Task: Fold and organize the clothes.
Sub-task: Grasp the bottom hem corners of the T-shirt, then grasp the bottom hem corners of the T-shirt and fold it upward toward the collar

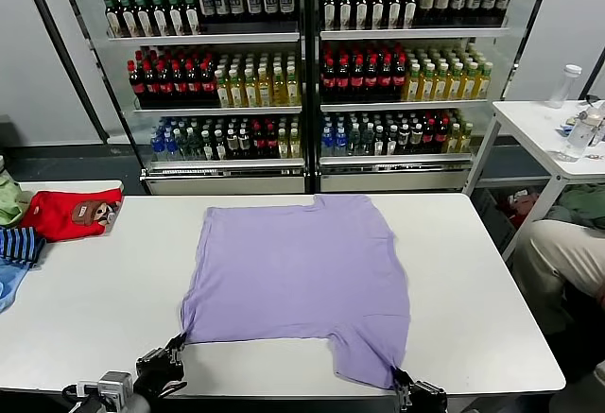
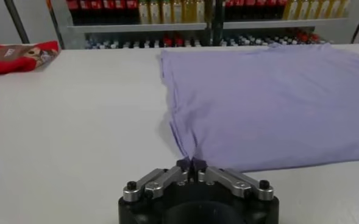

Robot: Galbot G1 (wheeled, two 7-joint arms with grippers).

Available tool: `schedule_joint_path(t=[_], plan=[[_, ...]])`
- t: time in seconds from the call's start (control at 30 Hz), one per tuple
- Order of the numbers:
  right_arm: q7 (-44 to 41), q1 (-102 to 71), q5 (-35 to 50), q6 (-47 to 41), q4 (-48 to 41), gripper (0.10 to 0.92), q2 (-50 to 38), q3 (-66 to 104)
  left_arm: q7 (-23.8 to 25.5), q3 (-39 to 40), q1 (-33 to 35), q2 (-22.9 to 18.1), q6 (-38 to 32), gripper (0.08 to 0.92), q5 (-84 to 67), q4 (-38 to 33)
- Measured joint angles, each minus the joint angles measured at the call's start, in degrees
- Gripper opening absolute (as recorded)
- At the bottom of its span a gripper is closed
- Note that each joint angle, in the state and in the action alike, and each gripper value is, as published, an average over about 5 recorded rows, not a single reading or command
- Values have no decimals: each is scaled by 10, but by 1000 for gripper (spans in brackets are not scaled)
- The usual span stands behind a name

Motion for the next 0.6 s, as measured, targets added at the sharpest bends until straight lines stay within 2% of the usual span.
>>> schedule_joint_path(t=[0.37,0.6], plan=[[-12,-125,-18,28,80,111,-7,110,-40,-35,114,33,1,89,-20,-103],[-5,-100,-20,25,92,111,2,109,-58,-70,161,58,3,89,-43,-146]])
